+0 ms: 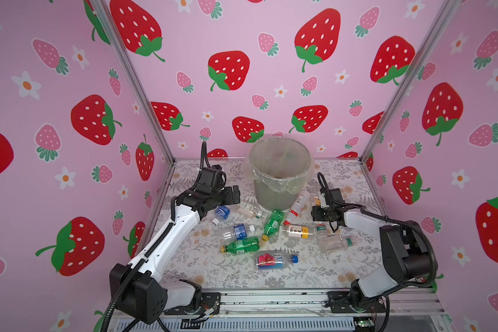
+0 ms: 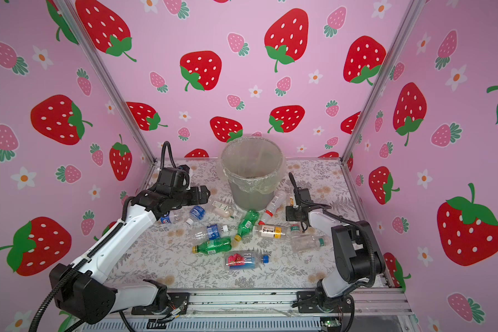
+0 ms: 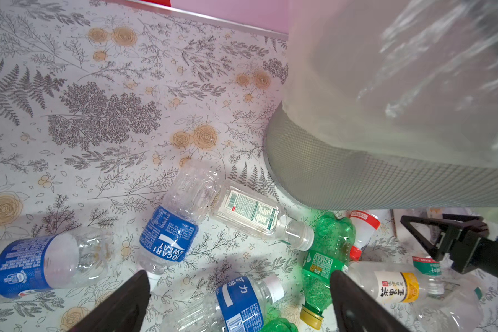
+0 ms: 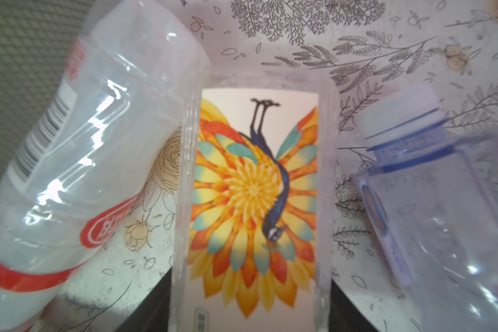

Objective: Throw the plastic bottles in the bin
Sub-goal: 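Reach the right gripper to the peacock-label bottle while the left arm extends forward, then grasp the peacock-label bottle with the right gripper and lift it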

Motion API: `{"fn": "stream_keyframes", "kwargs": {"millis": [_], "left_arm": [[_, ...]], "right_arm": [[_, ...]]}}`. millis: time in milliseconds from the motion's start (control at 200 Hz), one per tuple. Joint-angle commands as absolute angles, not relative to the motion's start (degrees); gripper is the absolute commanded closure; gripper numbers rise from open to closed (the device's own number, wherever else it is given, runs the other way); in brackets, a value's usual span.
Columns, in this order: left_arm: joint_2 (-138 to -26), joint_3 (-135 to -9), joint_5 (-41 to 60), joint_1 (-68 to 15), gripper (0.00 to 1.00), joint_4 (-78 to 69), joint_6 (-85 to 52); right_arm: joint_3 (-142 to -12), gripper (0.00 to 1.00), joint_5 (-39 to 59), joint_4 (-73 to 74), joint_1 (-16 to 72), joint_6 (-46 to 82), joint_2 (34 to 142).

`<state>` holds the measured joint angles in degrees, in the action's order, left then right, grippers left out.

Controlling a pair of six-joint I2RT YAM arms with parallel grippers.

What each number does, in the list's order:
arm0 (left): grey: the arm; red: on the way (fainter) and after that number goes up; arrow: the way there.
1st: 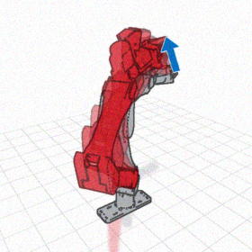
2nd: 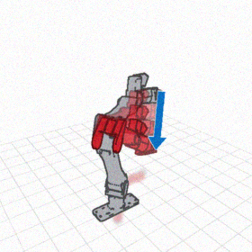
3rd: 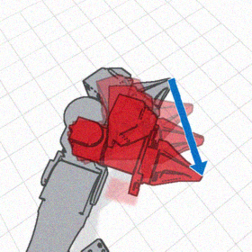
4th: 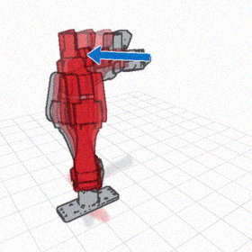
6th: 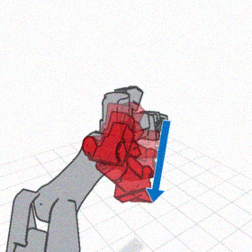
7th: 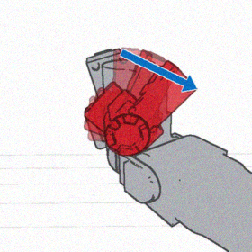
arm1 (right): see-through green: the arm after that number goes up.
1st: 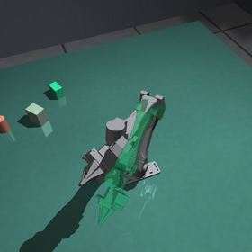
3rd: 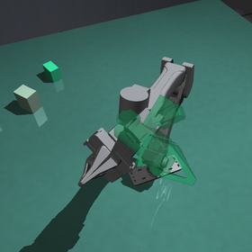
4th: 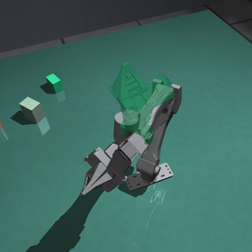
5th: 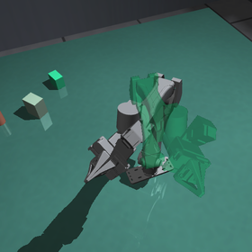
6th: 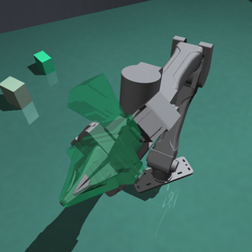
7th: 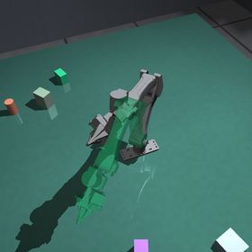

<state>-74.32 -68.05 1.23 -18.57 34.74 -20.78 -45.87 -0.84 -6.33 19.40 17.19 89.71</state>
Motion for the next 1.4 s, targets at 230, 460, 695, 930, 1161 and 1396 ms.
{"fn": "stream_keyframes", "kwargs": {"millis": [230, 460, 695, 930, 1161, 1396], "left_arm": [[-71.45, -66.07, 5.61, -18.02, 0.01, 34.36, -23.56], [-74.14, -68.92, 9.77, -17.98, 0.01, 36.31, -22.73], [-73.54, -68.37, 10.36, -18.01, 0.01, 36.15, -23.21], [-70.72, -62.98, 10.11, -18.07, 0.01, 32.86, -27.38], [-69.35, -57.11, 11.49, -18.18, 0.01, 29.01, -32.39], [-68.83, -51.86, 11.63, -18.27, 0.01, 25.13, -35.85]], "right_arm": [[-45.36, 0.41, -4.55, -7.18, 19.70, 18.98, 79.46], [-44.52, 0.42, -6.49, -7.29, 19.78, 18.81, 69.58], [-43.54, 0.41, -4.73, -6.73, 19.69, 18.02, 60.88], [-40.62, 0.41, -1.62, -3.58, 19.69, 17.58, 52.65], [-39.11, 0.41, 1.30, -0.69, 19.73, 16.88, 44.66], [-36.71, 0.41, 5.63, 2.69, 19.81, 16.93, 38.45]]}}
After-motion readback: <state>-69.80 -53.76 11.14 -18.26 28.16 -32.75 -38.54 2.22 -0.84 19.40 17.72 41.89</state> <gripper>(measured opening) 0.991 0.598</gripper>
